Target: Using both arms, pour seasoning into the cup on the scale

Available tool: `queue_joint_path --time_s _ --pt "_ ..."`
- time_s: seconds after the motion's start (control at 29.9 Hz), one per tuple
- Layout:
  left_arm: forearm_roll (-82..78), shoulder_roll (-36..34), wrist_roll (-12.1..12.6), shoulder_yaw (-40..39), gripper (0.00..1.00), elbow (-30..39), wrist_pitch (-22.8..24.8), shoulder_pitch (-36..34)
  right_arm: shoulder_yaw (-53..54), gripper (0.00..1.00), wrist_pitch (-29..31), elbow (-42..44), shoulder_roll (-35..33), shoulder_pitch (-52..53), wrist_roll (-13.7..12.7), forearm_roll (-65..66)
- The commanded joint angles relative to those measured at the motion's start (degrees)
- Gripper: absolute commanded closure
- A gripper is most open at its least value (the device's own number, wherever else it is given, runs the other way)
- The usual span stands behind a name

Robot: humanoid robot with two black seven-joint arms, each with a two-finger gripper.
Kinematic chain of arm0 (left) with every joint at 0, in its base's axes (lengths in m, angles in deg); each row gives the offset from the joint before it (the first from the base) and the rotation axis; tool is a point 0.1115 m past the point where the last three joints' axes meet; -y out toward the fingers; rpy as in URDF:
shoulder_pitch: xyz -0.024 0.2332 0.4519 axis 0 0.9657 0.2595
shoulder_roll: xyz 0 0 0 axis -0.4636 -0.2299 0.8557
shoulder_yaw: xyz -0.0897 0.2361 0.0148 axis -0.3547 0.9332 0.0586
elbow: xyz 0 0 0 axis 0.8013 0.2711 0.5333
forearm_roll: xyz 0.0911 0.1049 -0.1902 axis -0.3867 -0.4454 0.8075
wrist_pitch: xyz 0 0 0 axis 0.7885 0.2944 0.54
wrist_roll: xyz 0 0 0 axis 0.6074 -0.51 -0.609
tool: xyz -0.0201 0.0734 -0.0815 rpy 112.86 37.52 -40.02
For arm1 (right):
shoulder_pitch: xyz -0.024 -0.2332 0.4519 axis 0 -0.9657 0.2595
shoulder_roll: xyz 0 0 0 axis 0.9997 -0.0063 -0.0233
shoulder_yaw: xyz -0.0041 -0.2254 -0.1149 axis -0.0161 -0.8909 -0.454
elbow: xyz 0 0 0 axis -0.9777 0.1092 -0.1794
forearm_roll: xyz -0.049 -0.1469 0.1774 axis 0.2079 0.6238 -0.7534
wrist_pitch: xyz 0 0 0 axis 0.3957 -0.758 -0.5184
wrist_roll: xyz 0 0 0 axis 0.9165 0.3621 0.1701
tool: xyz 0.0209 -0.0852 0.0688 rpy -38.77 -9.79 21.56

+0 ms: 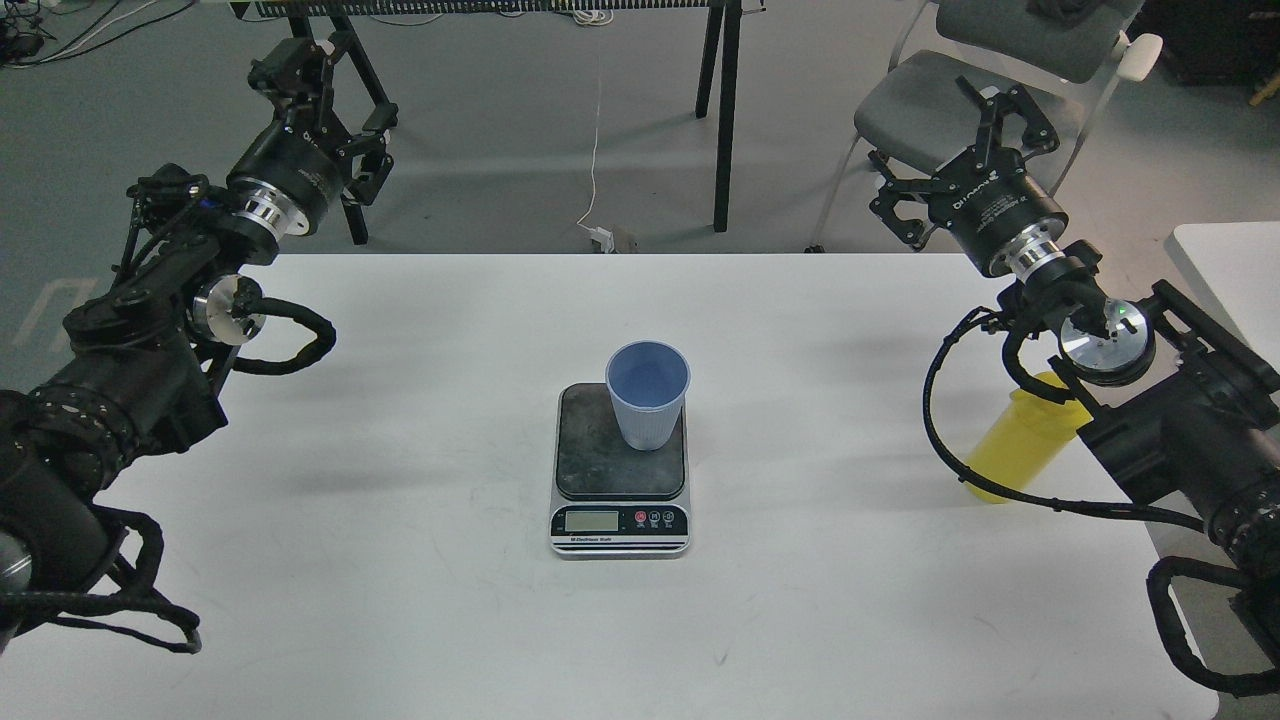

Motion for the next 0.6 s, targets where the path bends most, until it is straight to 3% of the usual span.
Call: queue_joint_path --time_s 0.0,0.37,0.57 --pt "0.0 0.3 0.0 0.0 0.21 0.0 0.0 0.0 -0.1 0.01 0.0 0.3 0.3 0.7 0.0 0.1" --pt "0.0 1.6 0.0 0.1 0.2 -0.5 0.0 -1.6 -0.8 0.01 0.0 0.7 0.9 1.6 0.0 0.2" --pt "0.0 -2.5 0.0 0.3 0.2 -0.9 0.0 -1.0 -0.7 0.01 0.0 0.5 0.4 1.8 0.0 0.2"
